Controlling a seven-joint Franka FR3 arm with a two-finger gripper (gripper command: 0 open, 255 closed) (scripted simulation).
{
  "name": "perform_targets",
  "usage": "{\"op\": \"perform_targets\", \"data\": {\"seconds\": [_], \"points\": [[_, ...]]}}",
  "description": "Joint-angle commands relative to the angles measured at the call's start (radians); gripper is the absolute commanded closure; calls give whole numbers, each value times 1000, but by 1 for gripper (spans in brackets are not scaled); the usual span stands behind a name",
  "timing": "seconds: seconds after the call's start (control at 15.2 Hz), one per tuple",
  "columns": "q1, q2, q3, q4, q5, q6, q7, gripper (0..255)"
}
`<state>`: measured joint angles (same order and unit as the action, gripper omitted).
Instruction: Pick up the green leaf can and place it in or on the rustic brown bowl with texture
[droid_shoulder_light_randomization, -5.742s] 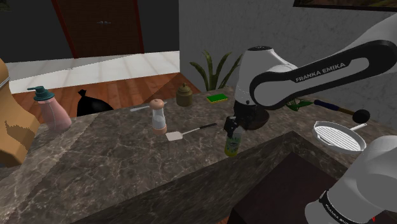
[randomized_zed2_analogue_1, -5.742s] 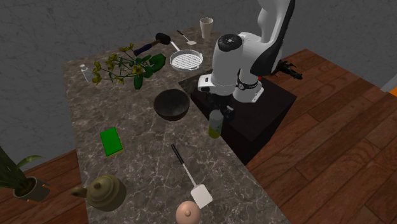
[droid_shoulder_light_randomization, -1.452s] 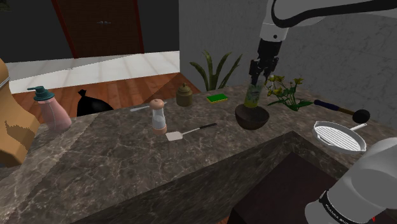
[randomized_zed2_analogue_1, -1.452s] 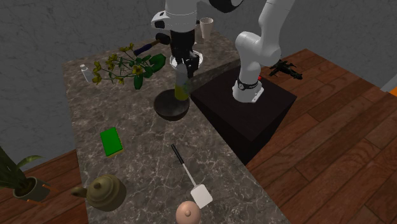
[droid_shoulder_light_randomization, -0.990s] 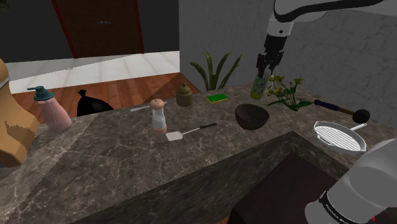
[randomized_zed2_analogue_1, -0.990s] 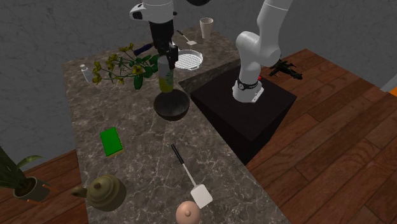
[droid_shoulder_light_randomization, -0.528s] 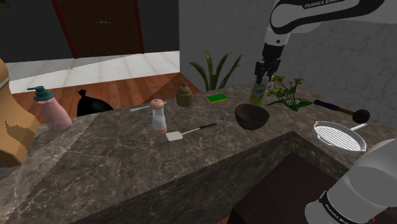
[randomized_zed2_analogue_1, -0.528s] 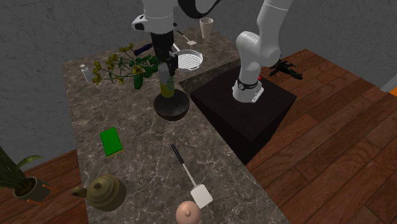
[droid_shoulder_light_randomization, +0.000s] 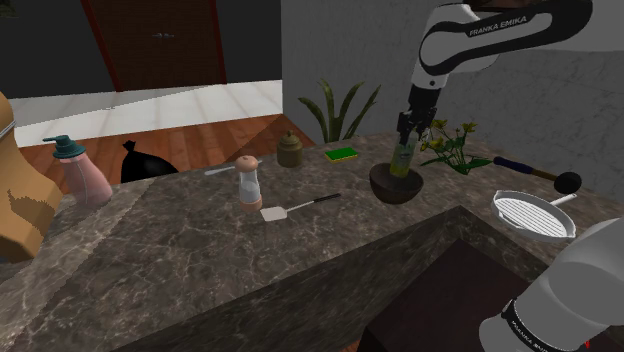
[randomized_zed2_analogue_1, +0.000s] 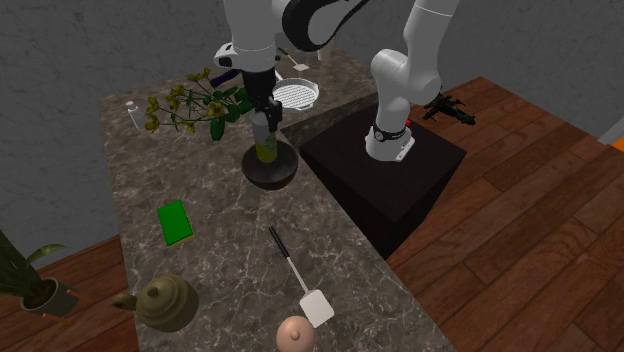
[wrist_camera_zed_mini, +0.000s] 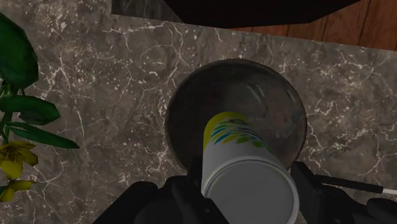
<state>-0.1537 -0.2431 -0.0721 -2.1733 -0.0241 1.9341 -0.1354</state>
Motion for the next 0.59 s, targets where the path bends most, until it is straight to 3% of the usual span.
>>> {"op": "perform_targets", "data": {"seconds": [0.0, 0.53], "points": [[0, 8, -1, -20, 0, 29, 0, 255], [0, 19, -1, -55, 0, 75, -1, 255]]}}
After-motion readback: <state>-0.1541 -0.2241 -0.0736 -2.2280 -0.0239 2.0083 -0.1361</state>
